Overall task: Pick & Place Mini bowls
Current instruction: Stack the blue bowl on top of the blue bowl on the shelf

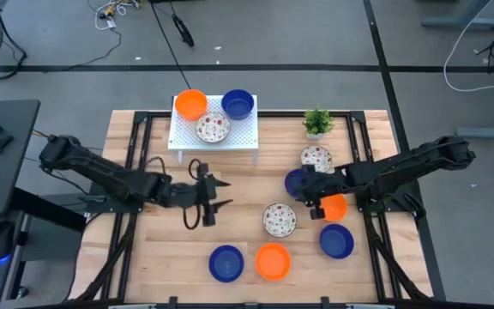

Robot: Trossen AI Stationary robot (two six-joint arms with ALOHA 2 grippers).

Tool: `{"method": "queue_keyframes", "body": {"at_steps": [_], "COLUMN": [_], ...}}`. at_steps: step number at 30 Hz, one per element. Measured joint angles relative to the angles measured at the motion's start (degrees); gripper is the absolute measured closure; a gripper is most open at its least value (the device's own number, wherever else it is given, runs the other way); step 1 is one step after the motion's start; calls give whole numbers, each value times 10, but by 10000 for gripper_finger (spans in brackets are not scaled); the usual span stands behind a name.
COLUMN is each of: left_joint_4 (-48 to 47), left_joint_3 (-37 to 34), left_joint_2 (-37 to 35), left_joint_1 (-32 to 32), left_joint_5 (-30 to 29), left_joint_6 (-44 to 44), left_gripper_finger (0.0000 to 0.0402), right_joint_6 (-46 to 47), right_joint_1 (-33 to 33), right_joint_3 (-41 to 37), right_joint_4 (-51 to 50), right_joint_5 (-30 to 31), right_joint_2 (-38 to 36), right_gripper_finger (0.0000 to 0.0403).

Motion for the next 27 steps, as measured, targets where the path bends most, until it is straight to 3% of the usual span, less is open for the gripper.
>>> {"method": "queue_keyframes", "body": {"at_steps": [5, 8, 13, 20, 27], "left_joint_4": [192, 227, 285, 363, 367], "left_joint_3": [-66, -77, -76, -67, -64], "left_joint_2": [56, 97, 158, 219, 228], "left_joint_1": [-5, -5, -8, -8, -6], "left_joint_5": [0, 6, 14, 29, 32], "left_joint_6": [9, -9, -17, -11, -11], "left_gripper_finger": [170, 170, 170, 170, 170], "right_joint_6": [25, 18, 24, 4, -12], "right_joint_1": [0, 0, 0, -1, -11], "right_joint_3": [34, 26, 13, 10, 10], "right_joint_4": [-91, -99, -91, -31, -26], "right_joint_5": [-16, -52, -35, -33, -31], "right_joint_2": [6, 15, 44, 102, 141], "right_gripper_finger": [228, 208, 207, 264, 365]}}
